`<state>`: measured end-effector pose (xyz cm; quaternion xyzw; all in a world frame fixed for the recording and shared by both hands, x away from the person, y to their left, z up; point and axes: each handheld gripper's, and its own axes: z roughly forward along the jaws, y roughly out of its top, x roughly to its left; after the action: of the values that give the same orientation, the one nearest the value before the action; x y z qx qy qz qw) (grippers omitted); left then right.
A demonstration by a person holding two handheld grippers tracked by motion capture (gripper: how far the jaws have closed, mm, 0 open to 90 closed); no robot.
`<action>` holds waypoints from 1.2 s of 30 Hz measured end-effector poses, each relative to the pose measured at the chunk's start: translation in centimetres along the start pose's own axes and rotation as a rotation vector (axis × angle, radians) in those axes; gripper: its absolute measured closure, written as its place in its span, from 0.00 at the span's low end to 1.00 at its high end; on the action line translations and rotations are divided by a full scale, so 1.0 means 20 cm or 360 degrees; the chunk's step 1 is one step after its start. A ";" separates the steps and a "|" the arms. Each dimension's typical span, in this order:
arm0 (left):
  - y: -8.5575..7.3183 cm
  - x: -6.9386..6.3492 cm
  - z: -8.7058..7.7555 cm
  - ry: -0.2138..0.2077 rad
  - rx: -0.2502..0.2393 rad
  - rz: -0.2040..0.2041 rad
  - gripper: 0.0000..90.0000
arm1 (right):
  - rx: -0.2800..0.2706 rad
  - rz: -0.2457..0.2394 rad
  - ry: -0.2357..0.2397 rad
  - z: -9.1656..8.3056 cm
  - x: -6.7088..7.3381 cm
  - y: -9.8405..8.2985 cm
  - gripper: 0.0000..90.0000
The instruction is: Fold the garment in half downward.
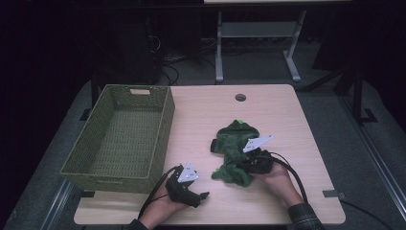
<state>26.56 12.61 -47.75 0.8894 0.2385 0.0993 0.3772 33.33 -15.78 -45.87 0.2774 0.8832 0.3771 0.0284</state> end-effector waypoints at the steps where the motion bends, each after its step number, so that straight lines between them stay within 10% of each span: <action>1: 0.00 0.00 0.00 0.0000 0.0001 0.0000 0.14 | -0.0003 0.0003 -0.0005 0.00 0.00 0.00 1.00; 15: 0.00 0.00 0.00 0.0010 -0.0001 -0.0011 0.14 | -0.0300 0.0042 -0.0095 -0.20 -0.03 0.02 0.82; 36: 0.17 0.03 0.02 -0.0024 0.0020 -0.0016 0.15 | -0.0309 0.0114 -0.0274 -0.37 -0.13 0.04 0.65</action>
<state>28.29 10.67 -45.59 0.8913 0.2407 0.0894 0.3738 33.93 -21.40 -40.53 0.3361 0.8264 0.4363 0.1172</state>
